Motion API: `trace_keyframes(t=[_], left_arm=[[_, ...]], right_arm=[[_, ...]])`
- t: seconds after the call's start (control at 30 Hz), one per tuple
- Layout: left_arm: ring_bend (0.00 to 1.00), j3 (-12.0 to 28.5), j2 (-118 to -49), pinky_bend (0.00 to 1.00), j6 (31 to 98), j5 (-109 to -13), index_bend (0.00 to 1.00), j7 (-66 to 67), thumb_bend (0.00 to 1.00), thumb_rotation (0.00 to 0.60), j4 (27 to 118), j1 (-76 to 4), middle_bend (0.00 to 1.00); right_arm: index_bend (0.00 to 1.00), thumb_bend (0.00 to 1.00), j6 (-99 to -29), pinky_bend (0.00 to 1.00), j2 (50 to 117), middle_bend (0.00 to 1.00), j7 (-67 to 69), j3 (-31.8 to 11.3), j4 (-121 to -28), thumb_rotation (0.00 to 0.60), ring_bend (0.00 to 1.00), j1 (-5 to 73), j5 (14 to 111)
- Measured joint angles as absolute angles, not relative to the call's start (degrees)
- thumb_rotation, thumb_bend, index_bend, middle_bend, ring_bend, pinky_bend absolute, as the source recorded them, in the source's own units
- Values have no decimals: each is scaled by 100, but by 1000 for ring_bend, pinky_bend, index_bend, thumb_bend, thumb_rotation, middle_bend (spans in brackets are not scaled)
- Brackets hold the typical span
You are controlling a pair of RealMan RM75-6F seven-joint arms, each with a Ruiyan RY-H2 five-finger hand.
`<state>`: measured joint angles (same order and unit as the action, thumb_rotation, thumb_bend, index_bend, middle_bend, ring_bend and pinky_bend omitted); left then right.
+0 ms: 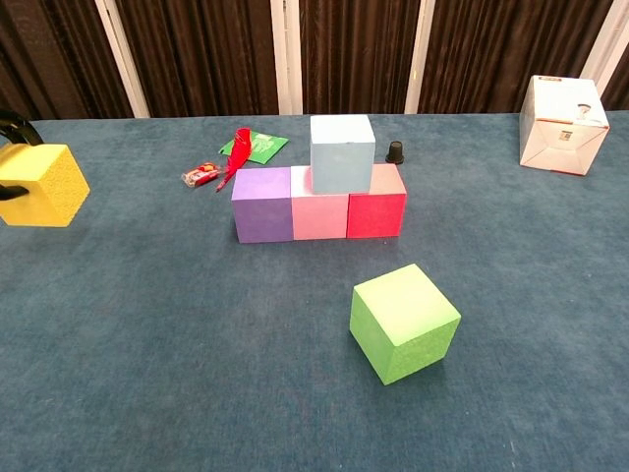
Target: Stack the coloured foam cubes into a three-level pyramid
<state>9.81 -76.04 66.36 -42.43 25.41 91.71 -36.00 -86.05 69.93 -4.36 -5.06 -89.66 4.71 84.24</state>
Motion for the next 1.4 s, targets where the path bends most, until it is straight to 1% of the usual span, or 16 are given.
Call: trace_keyframes(t=[0.2, 0.47, 0.57, 0.7, 0.83, 1.0, 1.2, 1.33, 1.4], left_arm=[[0, 1016, -7795, 0, 6417, -4141, 262, 2605, 427, 600, 8944, -3675, 251], [0, 1099, -8023, 0, 6169, -4203, 235, 2316, 427, 600, 8622, -3707, 225], [0, 1090, -8082, 0, 6119, -4309, 198, 2261, 405, 600, 8540, -3709, 186], [0, 1064, -8102, 0, 5994, -4339, 142, 2231, 396, 600, 8518, -3714, 106], [0, 1021, -8060, 0, 5903, -4407, 97, 2267, 395, 600, 8543, -3733, 68], [0, 944, -7838, 0, 5863, -4384, 55, 2439, 396, 600, 8810, -3729, 34], [0, 922, -7339, 0, 5898, -4451, 50, 2501, 396, 600, 9388, -3684, 31], [0, 884, -6869, 0, 5898, -4889, 49, 2399, 396, 600, 9721, -3622, 48], [0, 835, -6581, 0, 5804, -5263, 49, 2250, 396, 600, 9815, -3591, 56]], right_arm=[[109, 247, -8608, 0, 6997, 76, -454, -521, -8966, 600, 0, 462, 8390], [109, 247, -8603, 0, 7007, 76, -473, -552, -8959, 600, 0, 456, 8329], [109, 248, -8592, 0, 7010, 76, -478, -560, -8959, 600, 0, 456, 8310], [109, 246, -8605, 0, 7026, 76, -462, -573, -8942, 600, 0, 455, 8306], [109, 247, -8626, 0, 7035, 76, -474, -588, -8940, 600, 0, 440, 8273], [109, 247, -8621, 0, 7033, 76, -487, -598, -8956, 600, 0, 436, 8257], [109, 247, -8579, 0, 7046, 76, -531, -594, -8964, 600, 0, 445, 8228], [109, 247, -8535, 0, 7049, 76, -544, -595, -8989, 600, 0, 449, 8189], [109, 248, -8506, 0, 7051, 76, -555, -592, -8997, 600, 0, 456, 8173]])
